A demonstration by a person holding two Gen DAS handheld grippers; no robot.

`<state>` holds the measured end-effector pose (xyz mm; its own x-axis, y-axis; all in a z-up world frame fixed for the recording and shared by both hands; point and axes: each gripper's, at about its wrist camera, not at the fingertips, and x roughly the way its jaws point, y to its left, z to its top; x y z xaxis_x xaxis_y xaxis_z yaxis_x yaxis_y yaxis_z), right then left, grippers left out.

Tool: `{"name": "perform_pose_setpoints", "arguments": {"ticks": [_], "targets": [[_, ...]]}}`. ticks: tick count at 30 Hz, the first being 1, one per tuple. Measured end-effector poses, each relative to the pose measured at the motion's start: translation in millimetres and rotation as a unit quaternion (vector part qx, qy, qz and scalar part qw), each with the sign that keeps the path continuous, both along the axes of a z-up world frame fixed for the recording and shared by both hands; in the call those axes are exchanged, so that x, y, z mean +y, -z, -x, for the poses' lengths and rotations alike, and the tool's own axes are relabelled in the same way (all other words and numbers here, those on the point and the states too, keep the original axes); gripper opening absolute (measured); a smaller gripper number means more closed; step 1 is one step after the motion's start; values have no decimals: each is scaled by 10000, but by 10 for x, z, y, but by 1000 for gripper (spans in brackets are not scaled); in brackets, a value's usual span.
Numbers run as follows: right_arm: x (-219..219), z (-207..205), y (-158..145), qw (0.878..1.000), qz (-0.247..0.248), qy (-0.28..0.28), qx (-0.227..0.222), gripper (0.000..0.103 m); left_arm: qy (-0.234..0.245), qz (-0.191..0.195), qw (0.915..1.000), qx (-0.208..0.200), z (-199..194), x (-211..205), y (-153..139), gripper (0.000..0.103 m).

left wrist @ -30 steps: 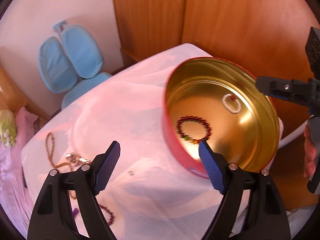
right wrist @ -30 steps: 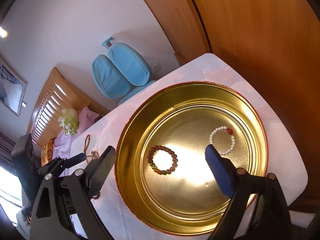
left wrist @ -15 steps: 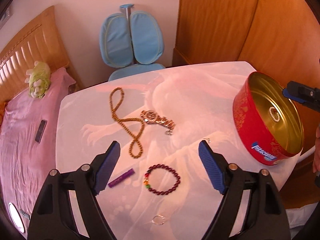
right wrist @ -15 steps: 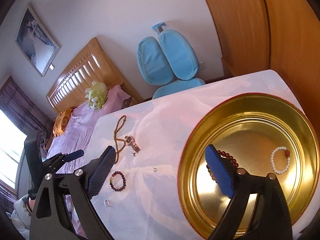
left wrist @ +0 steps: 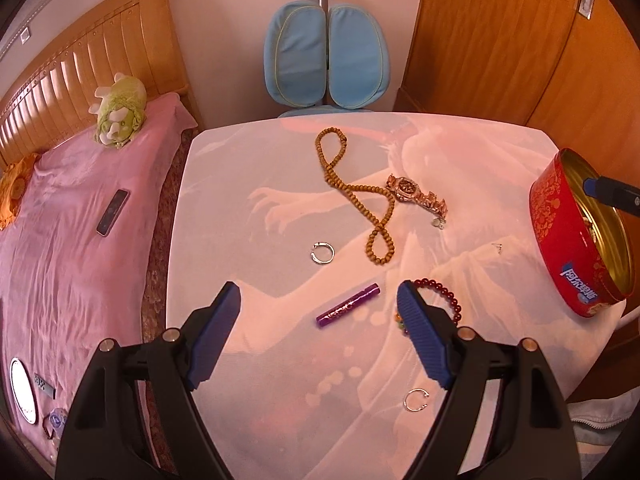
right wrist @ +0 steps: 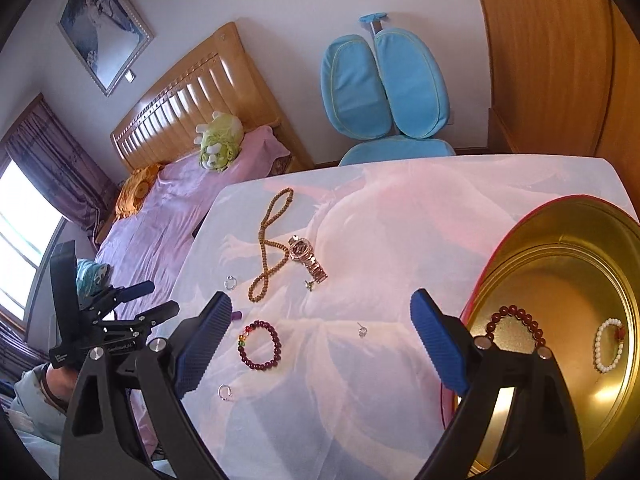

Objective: Organize jewelry
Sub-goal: 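Move the right tool to the coloured-bead red bracelet while the left tool moves to the purple lipstick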

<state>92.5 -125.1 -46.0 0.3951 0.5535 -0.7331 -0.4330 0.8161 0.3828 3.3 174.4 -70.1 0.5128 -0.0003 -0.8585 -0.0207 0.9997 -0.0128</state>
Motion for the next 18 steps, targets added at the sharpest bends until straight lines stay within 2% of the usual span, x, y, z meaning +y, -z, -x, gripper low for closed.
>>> {"name": "perform_pose_setpoints", "arguments": {"ticks": [4,9,15,18], "targets": [[222,31,121,9993,212,-311,53,92,189,-91,9998,33,-41,6,108,79],[407,91,288,9979,339,-513,207,92,486,16,9987,170,-70,13,308,79],[696,172,546,9922,842,-859,325,92,969,-13,9947,332,-135,-10,561,79],[799,195,679,9901,1024,-893,356,92,1137,-62,9931,287,-180,-11,652,79]]}}
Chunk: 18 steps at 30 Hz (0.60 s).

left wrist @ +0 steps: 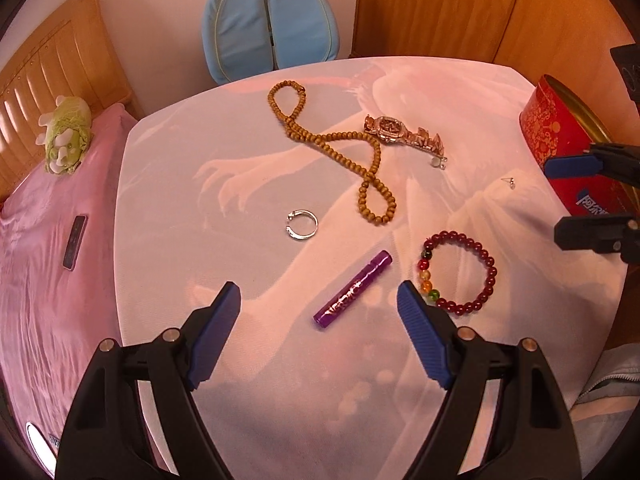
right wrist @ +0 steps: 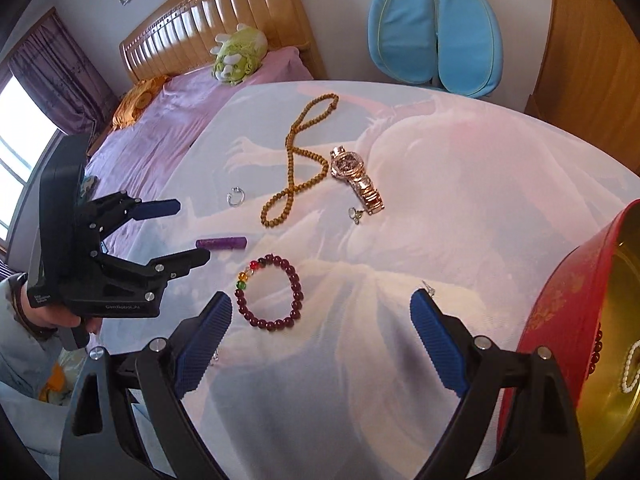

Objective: Organize jewelry
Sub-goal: 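Move the right tool to the coloured-bead red bracelet while the left tool moves to the purple lipstick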

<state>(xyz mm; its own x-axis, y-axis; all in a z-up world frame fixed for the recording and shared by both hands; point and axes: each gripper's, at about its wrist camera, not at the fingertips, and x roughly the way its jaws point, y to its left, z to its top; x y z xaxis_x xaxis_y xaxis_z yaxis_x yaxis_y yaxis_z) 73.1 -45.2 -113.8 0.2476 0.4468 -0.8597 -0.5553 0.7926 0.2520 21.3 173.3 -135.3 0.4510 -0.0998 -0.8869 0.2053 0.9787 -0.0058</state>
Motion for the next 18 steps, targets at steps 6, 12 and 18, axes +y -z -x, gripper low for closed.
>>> {"name": "perform_pose_setpoints", "arguments": {"ticks": [6,12,18], "targets": [[197,57,208,9994,347,-75,-61,92,336,-165,9991,-177,-54,-23,89,79],[283,86,322,9984,543,-24,-131,91,589,-175,9977,-297,-47,-65,108,79],[315,73,382,9979,616,45,-197,90,759,-269,9959,-415,-16,-126,140,79]]}}
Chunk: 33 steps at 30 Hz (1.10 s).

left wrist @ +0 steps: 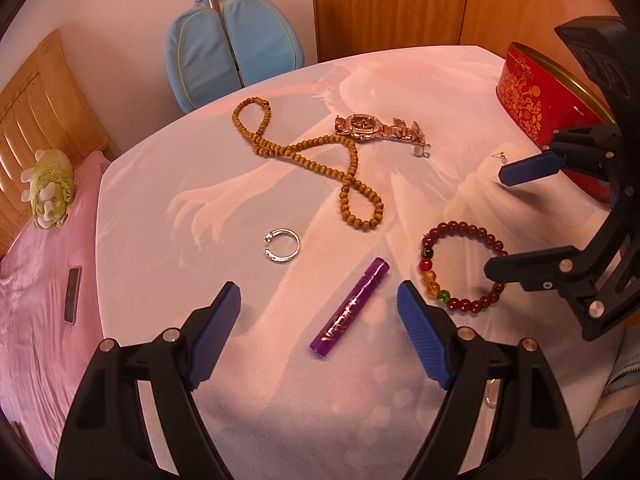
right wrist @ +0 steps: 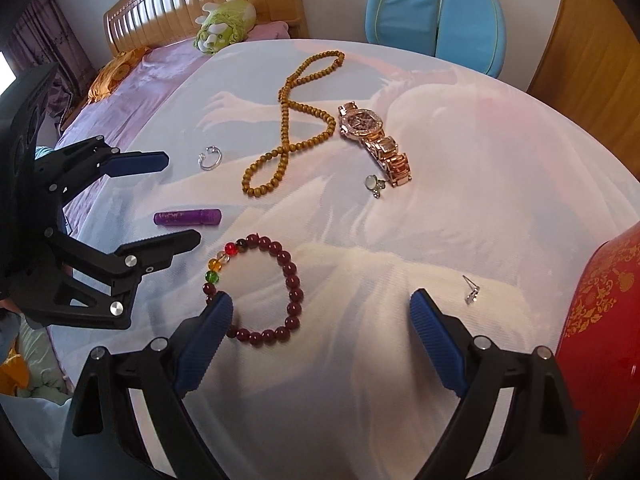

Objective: Organize jewelry
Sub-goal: 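Move the right tool to the coloured-bead red bracelet while the left tool moves to the purple lipstick, then close the right tool on the coloured-bead bracelet while the left tool grasps the purple lipstick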

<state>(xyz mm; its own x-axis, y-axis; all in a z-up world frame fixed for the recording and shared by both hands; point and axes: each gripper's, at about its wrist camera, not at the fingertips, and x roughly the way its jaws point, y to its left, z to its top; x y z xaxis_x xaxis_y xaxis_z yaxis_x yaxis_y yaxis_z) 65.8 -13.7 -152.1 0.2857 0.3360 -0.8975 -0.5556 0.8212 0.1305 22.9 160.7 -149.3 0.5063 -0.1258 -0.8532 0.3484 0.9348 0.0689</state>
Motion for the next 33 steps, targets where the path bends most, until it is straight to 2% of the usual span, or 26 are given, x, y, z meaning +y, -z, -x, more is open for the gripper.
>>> {"name": "perform_pose_setpoints", "arguments": {"ticks": [2,11,13,15,19,21,23,25,26,27,29,33], "targets": [[8,1,9,10000,11,-11,-9,85,41,7,10000,-18,9,-14,20,79],[72,42,28,9998,105,-111,-146,82,60,80,9999,-6,29,-41,38,79],[92,71,26,9994,177,-186,-240,77,24,62,10000,-50,38,-38,40,79],[114,110,22,9988,236,-255,-354,67,-54,79,9999,-92,44,-23,42,79],[147,166,14,9976,236,-417,-492,51,-11,379,9993,-51,77,-3,33,59],[178,185,10,9971,215,-516,-525,41,-6,374,9993,-73,86,-7,29,53],[203,203,9,9965,199,-595,-549,35,-35,381,9992,-78,83,-7,20,42],[221,217,9,9964,172,-632,-542,29,-81,415,9991,-57,73,10,11,25],[232,220,8,9963,167,-650,-536,21,-105,441,9990,-41,67,23,8,21],[225,224,7,9963,163,-655,-524,15,-134,479,9988,-18,60,38,6,18],[220,204,7,9968,128,-641,-458,11,-185,560,9983,18,60,67,-3,15],[191,185,-5,9976,64,-597,-352,9,-254,617,9978,61,72,91,-11,10]]}}
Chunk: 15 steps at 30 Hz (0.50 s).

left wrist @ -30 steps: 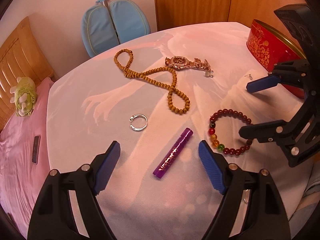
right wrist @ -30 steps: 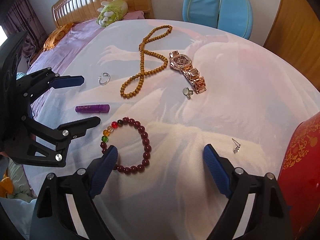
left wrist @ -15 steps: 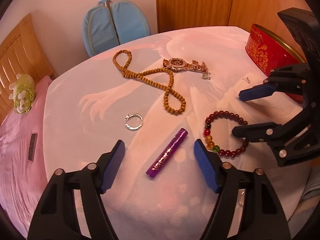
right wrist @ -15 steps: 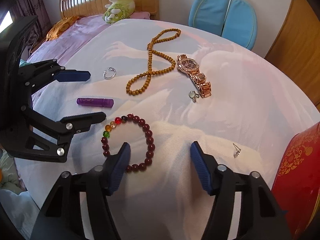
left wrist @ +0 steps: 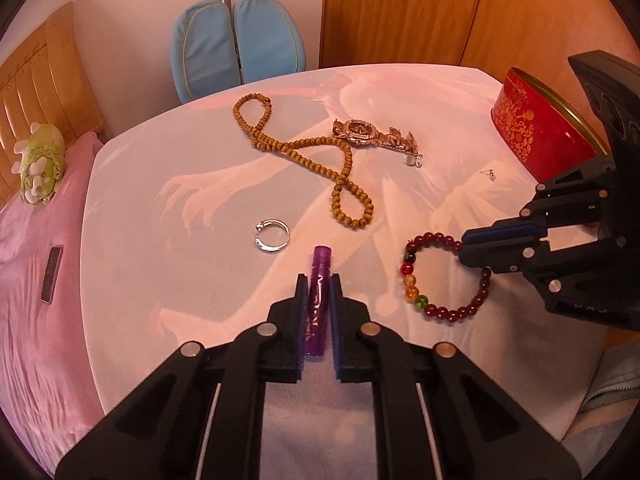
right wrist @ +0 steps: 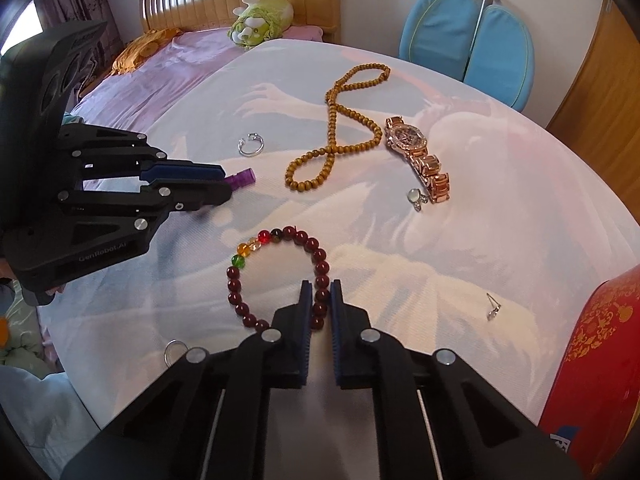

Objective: Organize jewelry
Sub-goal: 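Close the right tool on the coloured-bead bracelet while the left tool grasps the purple lipstick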

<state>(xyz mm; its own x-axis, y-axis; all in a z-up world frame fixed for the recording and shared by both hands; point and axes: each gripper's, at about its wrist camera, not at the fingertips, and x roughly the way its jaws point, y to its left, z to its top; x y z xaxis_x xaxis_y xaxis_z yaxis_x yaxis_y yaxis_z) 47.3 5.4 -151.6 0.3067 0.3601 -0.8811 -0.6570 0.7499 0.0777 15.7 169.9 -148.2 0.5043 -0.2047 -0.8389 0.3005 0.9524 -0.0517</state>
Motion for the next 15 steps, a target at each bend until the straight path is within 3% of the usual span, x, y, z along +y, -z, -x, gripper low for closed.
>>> {"name": "perform_pose_setpoints", "arguments": {"ticks": [15], "targets": [[-151,52,-383,9981,-600,-16,-151,8,-288,244,9991,-192,43,-55,-272,10]]}}
